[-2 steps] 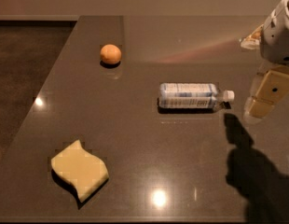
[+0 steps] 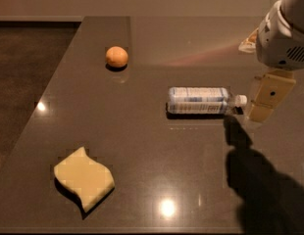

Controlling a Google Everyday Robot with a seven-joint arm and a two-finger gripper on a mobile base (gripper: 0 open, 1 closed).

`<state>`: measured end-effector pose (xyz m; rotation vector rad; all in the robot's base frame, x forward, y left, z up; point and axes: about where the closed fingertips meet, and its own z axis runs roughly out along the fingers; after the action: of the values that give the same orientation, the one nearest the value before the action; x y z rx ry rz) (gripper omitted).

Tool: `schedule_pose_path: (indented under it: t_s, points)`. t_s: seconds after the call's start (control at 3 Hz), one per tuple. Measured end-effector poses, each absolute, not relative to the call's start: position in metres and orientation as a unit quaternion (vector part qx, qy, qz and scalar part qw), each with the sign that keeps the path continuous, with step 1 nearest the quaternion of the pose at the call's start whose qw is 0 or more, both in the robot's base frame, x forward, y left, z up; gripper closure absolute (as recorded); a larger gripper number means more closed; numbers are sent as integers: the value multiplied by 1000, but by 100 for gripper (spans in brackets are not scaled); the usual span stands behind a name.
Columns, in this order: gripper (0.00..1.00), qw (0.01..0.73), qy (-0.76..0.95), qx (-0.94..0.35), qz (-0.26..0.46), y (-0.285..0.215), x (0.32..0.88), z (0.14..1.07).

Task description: Pick blue plastic bottle

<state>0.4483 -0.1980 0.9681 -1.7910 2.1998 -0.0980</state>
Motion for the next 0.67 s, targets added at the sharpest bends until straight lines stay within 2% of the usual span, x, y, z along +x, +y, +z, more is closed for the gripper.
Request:
schedule_pose_path:
  t_s: [0.67]
  points:
    - [0,120,727,-675,-39,-142,490,915]
